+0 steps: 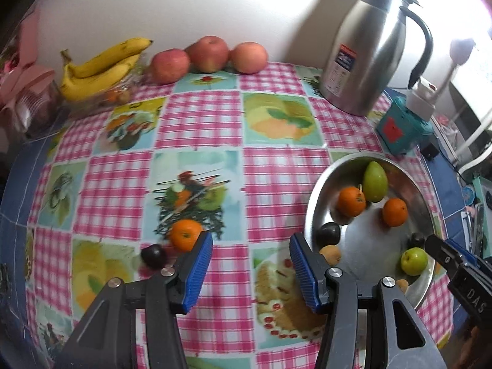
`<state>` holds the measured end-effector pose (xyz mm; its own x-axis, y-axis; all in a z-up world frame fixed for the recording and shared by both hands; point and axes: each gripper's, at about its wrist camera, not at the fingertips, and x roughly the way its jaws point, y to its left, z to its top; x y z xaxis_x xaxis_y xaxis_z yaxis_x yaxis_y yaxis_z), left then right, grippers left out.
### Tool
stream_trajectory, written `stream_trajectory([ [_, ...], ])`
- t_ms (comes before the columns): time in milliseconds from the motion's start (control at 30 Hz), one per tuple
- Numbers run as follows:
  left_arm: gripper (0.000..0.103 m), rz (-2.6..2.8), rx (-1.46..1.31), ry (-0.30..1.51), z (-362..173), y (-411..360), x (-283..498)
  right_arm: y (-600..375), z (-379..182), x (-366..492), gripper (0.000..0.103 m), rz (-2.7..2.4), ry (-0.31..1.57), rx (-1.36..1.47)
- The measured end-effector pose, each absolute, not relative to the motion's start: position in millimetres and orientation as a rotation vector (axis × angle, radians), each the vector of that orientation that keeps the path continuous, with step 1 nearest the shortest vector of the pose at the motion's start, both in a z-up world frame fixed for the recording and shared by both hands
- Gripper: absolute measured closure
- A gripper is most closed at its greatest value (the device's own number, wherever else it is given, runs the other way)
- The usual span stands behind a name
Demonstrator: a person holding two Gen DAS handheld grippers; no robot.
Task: Organize fruits
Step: 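Withdraw both open grippers from the bowl toward the loose orange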
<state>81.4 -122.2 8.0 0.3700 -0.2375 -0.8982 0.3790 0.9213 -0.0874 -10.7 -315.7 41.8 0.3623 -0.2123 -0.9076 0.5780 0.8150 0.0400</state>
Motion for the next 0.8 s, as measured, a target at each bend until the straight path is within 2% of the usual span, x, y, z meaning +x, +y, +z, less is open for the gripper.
stream_trajectory([
  [367, 0.045, -0.352, 0.095, 1.123, 12.8, -92.1, 74.9, -293.2, 42.5, -12.8, 0.064, -0.475, 1.103, 0.351],
  [567, 0.039, -0.35, 0.096, 1.117, 14.8, -92.4, 75.0, -288.7, 46.4, -9.4, 0.064, -0.468, 1.098, 0.332],
  [800, 0.038, -0.336, 0.087, 1.125, 12.7, -89.4, 77.9, -286.2, 43.6, -5.6, 0.064, -0.46, 1.111, 0.323],
])
